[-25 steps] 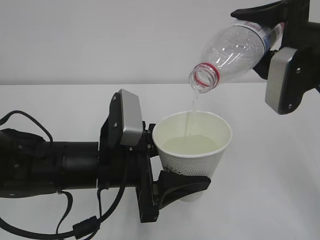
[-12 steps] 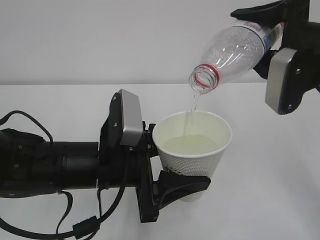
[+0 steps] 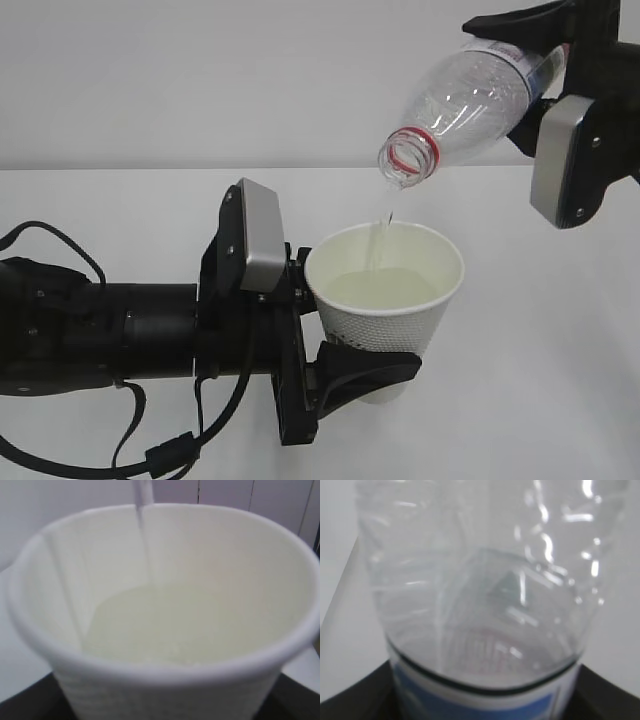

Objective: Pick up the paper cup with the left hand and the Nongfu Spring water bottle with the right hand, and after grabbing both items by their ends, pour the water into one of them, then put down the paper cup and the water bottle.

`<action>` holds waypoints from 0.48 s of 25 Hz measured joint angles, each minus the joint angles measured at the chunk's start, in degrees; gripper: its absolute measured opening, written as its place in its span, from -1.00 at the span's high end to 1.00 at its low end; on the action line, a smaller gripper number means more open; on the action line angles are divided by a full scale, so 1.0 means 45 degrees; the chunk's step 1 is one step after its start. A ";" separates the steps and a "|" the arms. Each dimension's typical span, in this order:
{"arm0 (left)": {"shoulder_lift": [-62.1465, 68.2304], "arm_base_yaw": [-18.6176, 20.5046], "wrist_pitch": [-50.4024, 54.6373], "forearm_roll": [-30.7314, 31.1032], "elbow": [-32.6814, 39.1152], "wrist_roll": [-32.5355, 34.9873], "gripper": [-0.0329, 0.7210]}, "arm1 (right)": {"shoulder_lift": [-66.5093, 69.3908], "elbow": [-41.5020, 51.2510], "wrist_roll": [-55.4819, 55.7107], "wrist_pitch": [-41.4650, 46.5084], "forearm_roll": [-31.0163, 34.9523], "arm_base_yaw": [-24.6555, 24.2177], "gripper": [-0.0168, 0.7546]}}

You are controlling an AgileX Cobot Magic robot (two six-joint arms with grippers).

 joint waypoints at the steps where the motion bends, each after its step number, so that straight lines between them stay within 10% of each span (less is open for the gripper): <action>1: 0.0000 0.0000 0.0000 0.0000 0.0000 0.0000 -0.50 | 0.0000 0.0000 0.0000 0.0000 0.0000 0.0000 -0.28; 12: 0.0000 0.0000 0.0023 0.0000 0.0000 0.0000 -0.50 | 0.0000 0.0000 -0.0049 -0.0018 0.0038 0.0000 -0.28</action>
